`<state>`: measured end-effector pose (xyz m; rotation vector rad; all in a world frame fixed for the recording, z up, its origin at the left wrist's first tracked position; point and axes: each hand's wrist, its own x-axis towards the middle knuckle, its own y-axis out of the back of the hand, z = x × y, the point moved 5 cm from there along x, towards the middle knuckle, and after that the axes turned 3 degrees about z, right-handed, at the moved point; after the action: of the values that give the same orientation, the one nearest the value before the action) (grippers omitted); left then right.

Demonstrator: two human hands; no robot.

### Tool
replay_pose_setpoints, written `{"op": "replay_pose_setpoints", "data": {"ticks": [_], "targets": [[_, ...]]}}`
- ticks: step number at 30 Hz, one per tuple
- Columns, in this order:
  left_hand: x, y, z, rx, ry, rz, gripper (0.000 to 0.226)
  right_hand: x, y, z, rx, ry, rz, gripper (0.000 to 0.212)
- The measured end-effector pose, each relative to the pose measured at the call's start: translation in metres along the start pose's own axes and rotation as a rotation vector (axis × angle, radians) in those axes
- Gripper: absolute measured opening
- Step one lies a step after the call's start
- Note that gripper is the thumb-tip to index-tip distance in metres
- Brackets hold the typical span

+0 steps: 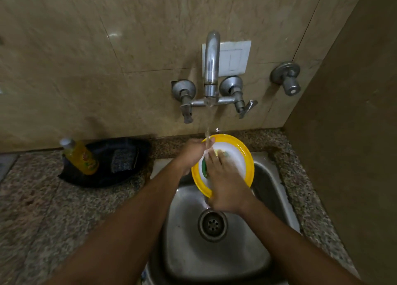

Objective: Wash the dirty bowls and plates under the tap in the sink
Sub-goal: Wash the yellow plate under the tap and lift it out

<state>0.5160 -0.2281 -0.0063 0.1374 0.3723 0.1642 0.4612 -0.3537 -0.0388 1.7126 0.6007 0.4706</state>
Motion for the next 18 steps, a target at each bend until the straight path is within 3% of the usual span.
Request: {"op": "replay_pose_setpoints", "data": {"ticks": [3,5,7,11,15,18], "targets": [[-0.008,-0.009,0.002,-0.176,0.075,-0.147,0.026,0.003,0.004,-0.011,0.167,-0.059,0.068,0.102],[-0.021,-0.017,-0.010,-0.360,0.118,-0.172,0.019,0.008,0.001,-0.004,0.351,-0.201,0.107,0.092],[-0.034,-0.026,-0.028,-0.406,0.113,-0.140,0.024,0.014,-0.005,0.001,0.441,-0.264,0.151,0.088],[-0.041,-0.019,-0.039,-0.360,0.069,0.088,0.027,0.009,-0.007,-0.025,0.510,-0.083,0.136,0.086],[-0.034,-0.008,-0.029,-0.421,0.035,0.108,0.021,0.011,0.001,-0.009,0.207,-0.060,0.087,0.100],[-0.021,-0.001,-0.017,-0.407,0.050,0.067,0.026,0.008,0.010,-0.015,0.210,0.025,0.046,0.102]]}}
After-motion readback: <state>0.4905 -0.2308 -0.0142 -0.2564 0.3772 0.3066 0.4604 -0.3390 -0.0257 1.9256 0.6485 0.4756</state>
